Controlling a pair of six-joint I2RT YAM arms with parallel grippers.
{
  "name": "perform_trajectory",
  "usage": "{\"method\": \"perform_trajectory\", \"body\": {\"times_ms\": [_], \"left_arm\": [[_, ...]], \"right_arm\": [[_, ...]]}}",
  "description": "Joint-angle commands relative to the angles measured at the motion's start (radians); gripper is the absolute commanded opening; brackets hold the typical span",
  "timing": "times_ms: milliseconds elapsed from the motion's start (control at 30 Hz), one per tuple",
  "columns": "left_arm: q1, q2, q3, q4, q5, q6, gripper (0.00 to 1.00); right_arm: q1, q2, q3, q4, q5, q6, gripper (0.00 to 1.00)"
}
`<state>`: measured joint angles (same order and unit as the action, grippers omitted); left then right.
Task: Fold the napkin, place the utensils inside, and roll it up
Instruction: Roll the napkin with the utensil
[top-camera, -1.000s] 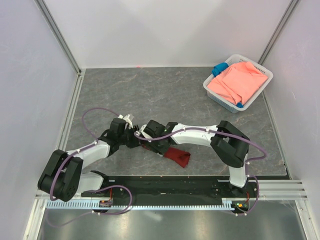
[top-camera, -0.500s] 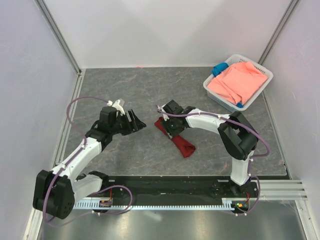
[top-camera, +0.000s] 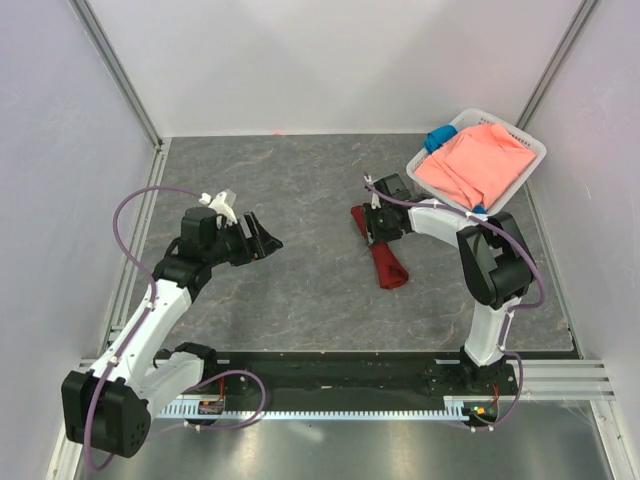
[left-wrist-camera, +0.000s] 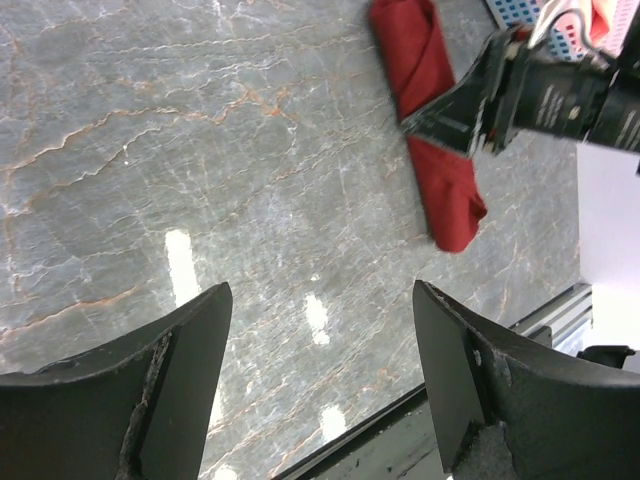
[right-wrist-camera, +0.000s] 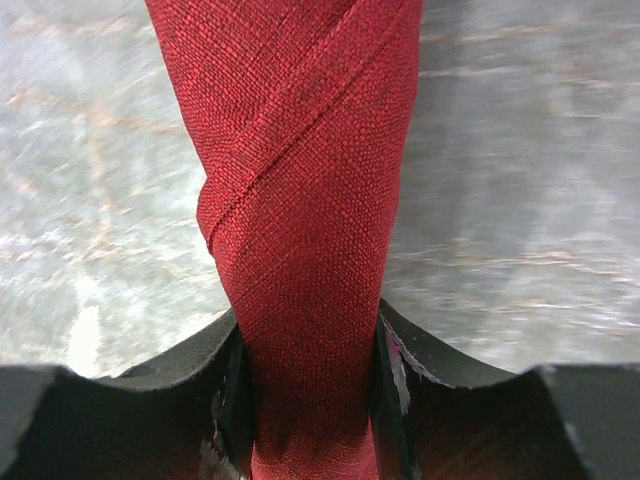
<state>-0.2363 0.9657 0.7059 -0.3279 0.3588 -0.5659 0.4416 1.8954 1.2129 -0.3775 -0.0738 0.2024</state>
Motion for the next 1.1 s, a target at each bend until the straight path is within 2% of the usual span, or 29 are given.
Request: {"method": "perform_trajectory", "body": {"times_ms": [0,100,200,233,300,400,467,767,900,1067], "left_arm": [[0.015,-0.002,0.043,-0.039,0.037,0.070,0.80],[0.022,0.004,0.049,-0.048,0.040,0.084,0.81],[0.025,0.002,0.052,-0.049,0.046,0.097,0.81],[0.026,-0.001,0.052,-0.051,0.048,0.103,0.81],[0.028,-0.005,0.053,-0.053,0.049,0.109,0.83],[0.029,-0.015,0.060,-0.057,0.046,0.115,0.86],[0.032,-0.024,0.067,-0.062,0.042,0.120,0.87],[0.034,-0.093,0.087,-0.099,0.026,0.138,0.91],[0.034,-0.175,0.078,-0.106,-0.004,0.170,0.91],[0.034,-0.291,0.049,-0.109,-0.061,0.225,0.92]], "right_arm": [[-0.064,0.050,-0.059,-0.061,0.048,-0.004,0.50],[-0.076,0.039,-0.058,-0.054,0.031,-0.003,0.52],[-0.076,0.018,-0.053,-0.051,0.008,0.000,0.60],[-0.076,0.011,-0.052,-0.051,-0.001,0.003,0.67],[-0.077,-0.015,-0.050,-0.046,-0.026,0.006,0.75],[-0.076,-0.045,-0.047,-0.038,-0.067,0.008,0.94],[-0.076,-0.062,-0.041,-0.035,-0.075,0.008,0.98],[-0.076,-0.257,-0.041,-0.044,-0.047,0.002,0.98],[-0.078,-0.462,-0.120,-0.023,-0.015,-0.014,0.98],[-0.075,-0.787,-0.301,0.132,0.049,-0.037,0.98]]}}
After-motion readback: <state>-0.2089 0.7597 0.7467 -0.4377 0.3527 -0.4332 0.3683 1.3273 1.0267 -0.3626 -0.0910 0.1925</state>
